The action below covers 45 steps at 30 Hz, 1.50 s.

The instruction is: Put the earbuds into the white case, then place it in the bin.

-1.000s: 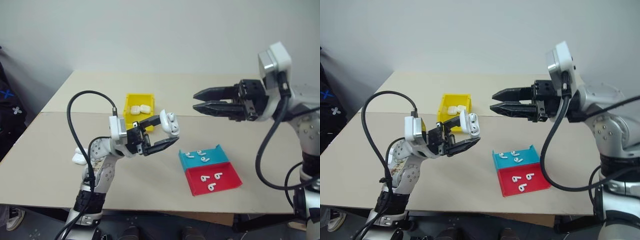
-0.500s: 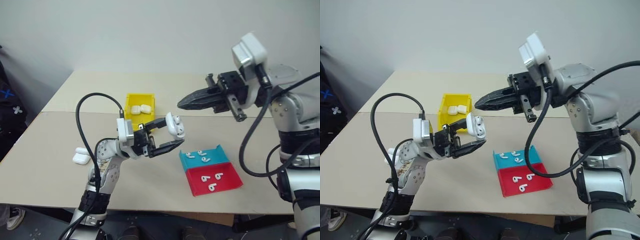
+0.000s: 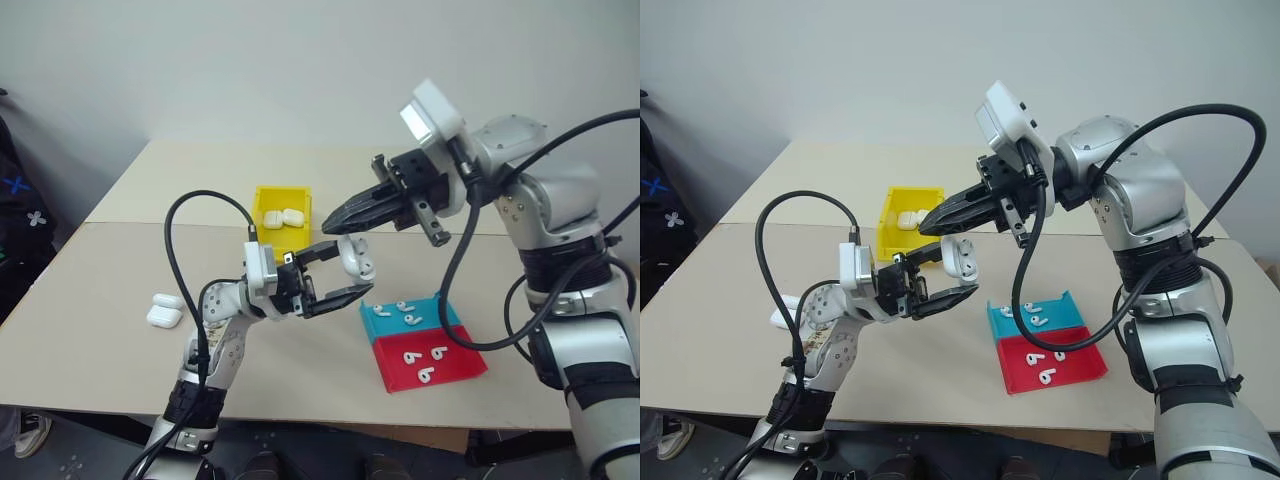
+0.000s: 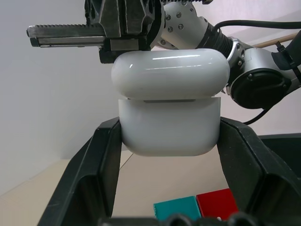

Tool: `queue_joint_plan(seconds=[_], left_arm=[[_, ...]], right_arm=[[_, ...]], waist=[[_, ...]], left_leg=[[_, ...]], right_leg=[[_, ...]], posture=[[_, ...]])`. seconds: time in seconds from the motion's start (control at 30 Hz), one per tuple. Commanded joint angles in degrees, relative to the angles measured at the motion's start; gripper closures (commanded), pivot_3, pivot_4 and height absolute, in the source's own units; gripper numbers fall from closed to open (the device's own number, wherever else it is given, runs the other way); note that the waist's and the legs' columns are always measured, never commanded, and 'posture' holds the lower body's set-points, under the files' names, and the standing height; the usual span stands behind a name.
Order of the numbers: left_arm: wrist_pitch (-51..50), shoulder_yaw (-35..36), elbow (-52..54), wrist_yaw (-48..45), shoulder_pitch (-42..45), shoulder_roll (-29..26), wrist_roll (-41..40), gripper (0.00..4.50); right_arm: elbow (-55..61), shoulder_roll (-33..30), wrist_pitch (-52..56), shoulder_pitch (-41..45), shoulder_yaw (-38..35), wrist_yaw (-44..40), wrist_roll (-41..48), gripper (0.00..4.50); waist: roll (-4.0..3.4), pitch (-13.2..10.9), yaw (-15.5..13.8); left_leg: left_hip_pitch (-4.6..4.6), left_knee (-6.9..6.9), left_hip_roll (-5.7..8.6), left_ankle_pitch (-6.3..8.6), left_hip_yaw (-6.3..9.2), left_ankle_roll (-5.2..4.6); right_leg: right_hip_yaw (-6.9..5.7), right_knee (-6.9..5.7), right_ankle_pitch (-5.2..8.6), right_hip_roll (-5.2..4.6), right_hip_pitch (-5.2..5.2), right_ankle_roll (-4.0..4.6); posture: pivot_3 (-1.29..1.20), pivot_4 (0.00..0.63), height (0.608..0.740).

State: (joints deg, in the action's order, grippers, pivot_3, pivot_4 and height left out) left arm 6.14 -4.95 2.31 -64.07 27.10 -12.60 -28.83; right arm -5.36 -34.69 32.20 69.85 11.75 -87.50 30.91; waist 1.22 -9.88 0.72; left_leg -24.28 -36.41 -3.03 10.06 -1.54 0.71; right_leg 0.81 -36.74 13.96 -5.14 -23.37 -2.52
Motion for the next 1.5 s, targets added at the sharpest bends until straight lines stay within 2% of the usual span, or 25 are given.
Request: queue_joint_plan(seconds=[0.03, 0.23, 0.43, 0.8, 1.07, 1.27, 1.37, 1.5], left_arm=[[1.4, -0.3, -0.2, 0.2, 1.6, -0.4, 1.5, 1.74], [1.1, -0.4, 0.0, 0.4, 1.4, -1.0, 1.9, 1.74], [0.7, 0.1, 1.1, 0.4, 1.4, -1.1, 0.7, 1.74], [0.9, 0.3, 0.9, 0.8, 1.3, -1.3, 0.4, 1.74], [0.7, 1.3, 1.7, 1.9, 1.0, -1.5, 0.1, 1.74], [-3.7, 5.5, 7.8, 10.9, 0.8, -0.4, -3.3, 1.74], [-3.9, 6.5, 7.5, 18.1, 1.1, -0.4, 2.0, 1.74], [-7.7, 5.6, 4.1, 32.3, 5.0, -0.6, 14.6, 1.74]], right_arm=[[2.9, -0.1, -2.2, 2.7, 0.7, -0.9, -2.0, 4.45], [5.5, -2.3, -10.9, 1.8, 4.4, -1.6, -10.4, 4.45], [4.5, -4.4, -17.1, 0.5, 5.8, -3.0, -14.6, 4.45], [3.0, -7.0, -19.9, -0.6, 5.3, -4.4, -16.0, 4.45], [-0.9, -7.0, -19.1, 0.5, -2.3, -0.3, -12.0, 4.45], [-0.4, -8.3, -14.2, -5.6, -12.4, 8.9, -8.0, 4.45], [4.4, -9.0, -10.9, -13.6, -16.4, 14.4, -6.8, 4.45], [13.3, -8.9, -5.4, -24.8, -19.4, 21.4, -4.7, 4.45]], waist=[[0.0, 0.0, 0.0], [0.0, 0.0, 0.0], [0.0, 0.0, 0.0], [0.0, 0.0, 0.0], [0.0, 0.0, 0.0], [0.02, 0.0, -0.2], [0.03, 0.0, -0.5], [0.03, 0.0, -0.8]], left_leg=[[0.0, 0.0, 0.0, 0.0, 0.0, 0.0], [-0.01, 0.01, 0.0, 0.0, 0.0, 0.0], [0.0, 0.0, 0.0, 0.0, -0.01, 0.0], [0.01, 0.0, 0.0, 0.0, -0.02, 0.0], [0.03, 0.0, 0.0, 0.0, -0.02, 0.0], [0.01, 0.01, 0.0, 0.0, -0.01, 0.0], [0.05, -0.02, 0.02, 0.0, -0.01, 0.0], [0.05, -0.07, 0.04, 0.0, -0.01, 0.0]], right_leg=[[0.0, 0.0, 0.0, 0.0, 0.0, 0.0], [0.0, -0.01, 0.0, 0.0, -0.04, -0.01], [0.0, -0.02, 0.0, 0.0, -0.03, 0.0], [0.01, -0.02, 0.0, 0.0, -0.02, 0.0], [0.01, -0.04, 0.0, 0.0, -0.02, 0.01], [-0.02, 0.02, 0.0, -0.04, 0.04, 0.0], [-0.03, 0.03, -0.02, -0.07, 0.13, -0.02], [0.0, -0.04, -0.03, -0.06, 0.1, -0.03]], posture=[[0.0, 0.15, 0.74], [0.0, 0.15, 0.74], [0.0, 0.15, 0.74], [0.0, 0.15, 0.74], [0.0, 0.15, 0.74], [0.0, 0.15, 0.74], [0.0, 0.15, 0.74], [0.0, 0.15, 0.74]])
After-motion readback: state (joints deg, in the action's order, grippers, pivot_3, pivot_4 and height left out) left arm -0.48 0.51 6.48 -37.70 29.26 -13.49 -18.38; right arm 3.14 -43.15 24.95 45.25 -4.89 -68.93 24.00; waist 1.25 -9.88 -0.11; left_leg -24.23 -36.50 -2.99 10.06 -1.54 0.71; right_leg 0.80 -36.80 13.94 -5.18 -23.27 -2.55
